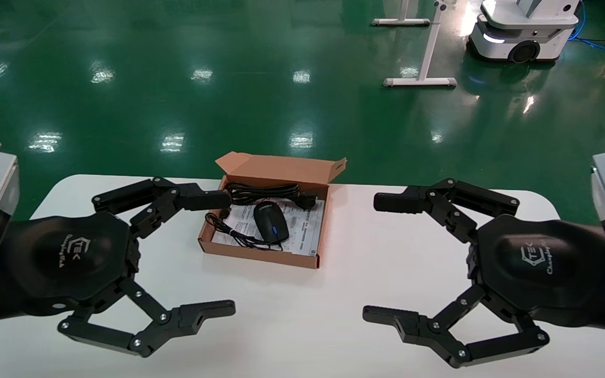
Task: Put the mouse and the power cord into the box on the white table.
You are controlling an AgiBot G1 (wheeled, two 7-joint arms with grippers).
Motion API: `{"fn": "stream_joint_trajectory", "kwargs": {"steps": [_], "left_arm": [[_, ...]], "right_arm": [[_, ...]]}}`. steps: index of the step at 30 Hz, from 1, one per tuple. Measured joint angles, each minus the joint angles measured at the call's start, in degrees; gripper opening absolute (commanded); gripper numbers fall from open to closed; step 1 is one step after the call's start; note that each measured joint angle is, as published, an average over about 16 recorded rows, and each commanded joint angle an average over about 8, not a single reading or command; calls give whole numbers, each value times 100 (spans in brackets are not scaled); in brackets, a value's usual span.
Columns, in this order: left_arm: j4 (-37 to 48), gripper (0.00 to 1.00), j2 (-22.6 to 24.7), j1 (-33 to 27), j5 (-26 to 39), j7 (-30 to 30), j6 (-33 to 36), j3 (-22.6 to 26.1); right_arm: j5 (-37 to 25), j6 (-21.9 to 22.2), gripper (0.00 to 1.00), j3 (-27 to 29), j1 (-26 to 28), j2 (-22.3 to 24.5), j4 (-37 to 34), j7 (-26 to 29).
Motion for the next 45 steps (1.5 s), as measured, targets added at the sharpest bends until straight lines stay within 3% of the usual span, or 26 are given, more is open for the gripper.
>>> {"fn": "stream_joint_trajectory", "kwargs": {"steps": [45], "left_arm": [[7,100,2,-3,1,1,0,1]], "right_arm": [[-2,0,100,-4,6,-2,-7,-2]]}}
